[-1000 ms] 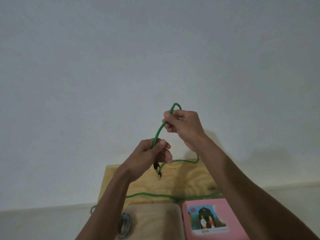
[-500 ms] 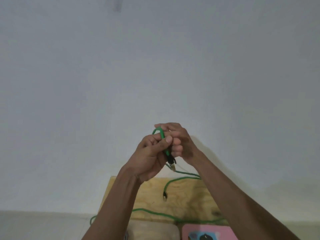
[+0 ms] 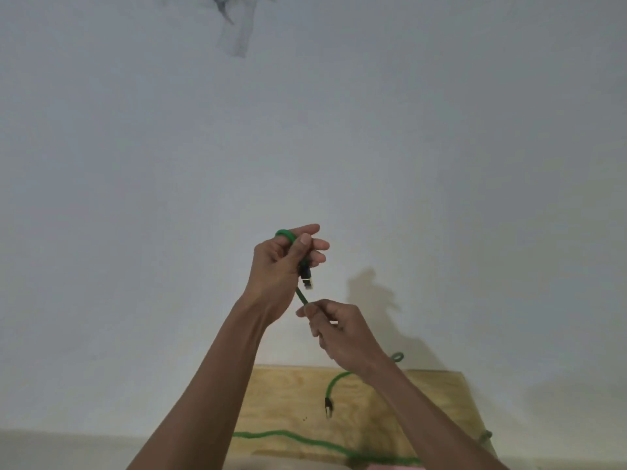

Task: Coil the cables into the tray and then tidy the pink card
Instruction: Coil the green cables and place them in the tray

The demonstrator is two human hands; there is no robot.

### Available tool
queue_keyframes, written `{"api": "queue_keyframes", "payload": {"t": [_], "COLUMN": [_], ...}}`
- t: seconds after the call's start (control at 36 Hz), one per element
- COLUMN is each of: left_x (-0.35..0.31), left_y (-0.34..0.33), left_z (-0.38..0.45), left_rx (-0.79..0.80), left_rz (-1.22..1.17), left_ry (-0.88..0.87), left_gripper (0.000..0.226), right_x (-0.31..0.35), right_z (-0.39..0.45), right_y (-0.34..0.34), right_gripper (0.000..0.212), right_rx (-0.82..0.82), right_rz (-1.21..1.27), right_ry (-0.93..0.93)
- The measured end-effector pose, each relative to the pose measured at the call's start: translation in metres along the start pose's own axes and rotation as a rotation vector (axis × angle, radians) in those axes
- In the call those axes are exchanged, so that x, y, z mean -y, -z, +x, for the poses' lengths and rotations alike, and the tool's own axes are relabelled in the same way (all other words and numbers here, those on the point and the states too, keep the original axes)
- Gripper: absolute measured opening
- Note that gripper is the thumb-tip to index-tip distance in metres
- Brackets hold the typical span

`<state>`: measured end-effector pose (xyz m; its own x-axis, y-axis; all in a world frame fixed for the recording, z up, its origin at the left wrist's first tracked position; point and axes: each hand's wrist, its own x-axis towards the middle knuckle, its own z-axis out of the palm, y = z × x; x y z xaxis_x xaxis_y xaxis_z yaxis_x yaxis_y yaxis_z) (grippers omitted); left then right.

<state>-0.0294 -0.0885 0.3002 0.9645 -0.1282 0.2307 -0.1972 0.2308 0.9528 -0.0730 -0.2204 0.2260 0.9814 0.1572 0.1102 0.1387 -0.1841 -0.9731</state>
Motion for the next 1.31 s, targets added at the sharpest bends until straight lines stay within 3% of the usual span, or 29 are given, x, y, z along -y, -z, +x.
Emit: {"api": "queue_keyframes", "payload": {"t": [0.14,0.22,0.31,0.39,0.44,0.58,0.67,0.72,0.78,0.83,0.94,1.11,1.25,1.31], "left_x": [0.006,0.012,0.014,0.016,0.017,0.010,0.004,0.002,-0.003,-0.010,-0.019,-0.011,-0.001,0.002], "left_y": [0.018,0.025,0.018,0.009,0.002,-0.010,-0.016,-0.023,-0.027,-0.028,-0.021,-0.011,-0.006,-0.011], "left_z": [0.008,0.008,-0.002,-0.011,-0.016,-0.022,-0.025,-0.024,-0.021,-0.013,0.010,0.027,0.018,0.009], "left_rx": [0.060,0.155,0.259,0.336,0.350,0.397,0.494,0.522,0.528,0.510,0.360,0.178,0.300,0.382], "left_rz": [0.350,0.525,0.584,0.456,0.291,-0.096,-0.239,-0.285,-0.288,-0.233,-0.078,0.387,0.689,0.667], "left_ry": [-0.030,0.003,0.074,0.210,0.274,0.367,0.335,0.278,0.202,0.131,0.044,-0.101,-0.022,0.054], "left_gripper": [0.020,0.021,0.036,0.061,0.066,0.048,0.037,0.034,0.032,0.030,0.027,0.026,0.038,0.051], "right_x": [0.008,0.023,0.045,0.058,0.061,0.052,0.048,0.045,0.040,0.030,0.020,0.023,0.042,0.054], "right_z": [0.004,0.012,0.022,0.032,0.039,0.047,0.042,0.038,0.029,0.021,0.010,0.003,0.009,0.015], "right_y": [0.014,0.035,0.053,0.064,0.068,0.072,0.069,0.062,0.051,0.043,0.035,0.039,0.065,0.073], "right_gripper": [0.011,0.018,0.012,0.011,0.013,0.015,0.020,0.011,0.031,0.053,0.023,0.015,0.013,0.011], "right_rx": [-0.032,-0.088,-0.109,-0.062,-0.055,-0.102,-0.045,0.015,0.031,0.008,0.004,-0.018,-0.037,-0.026], "right_rz": [-0.166,-0.365,-0.440,-0.328,-0.250,-0.031,0.154,0.271,0.315,0.226,0.107,-0.043,-0.179,-0.222], "right_ry": [0.114,0.219,0.297,0.295,0.299,0.279,0.232,0.178,0.100,0.055,0.048,0.083,0.203,0.273]}}
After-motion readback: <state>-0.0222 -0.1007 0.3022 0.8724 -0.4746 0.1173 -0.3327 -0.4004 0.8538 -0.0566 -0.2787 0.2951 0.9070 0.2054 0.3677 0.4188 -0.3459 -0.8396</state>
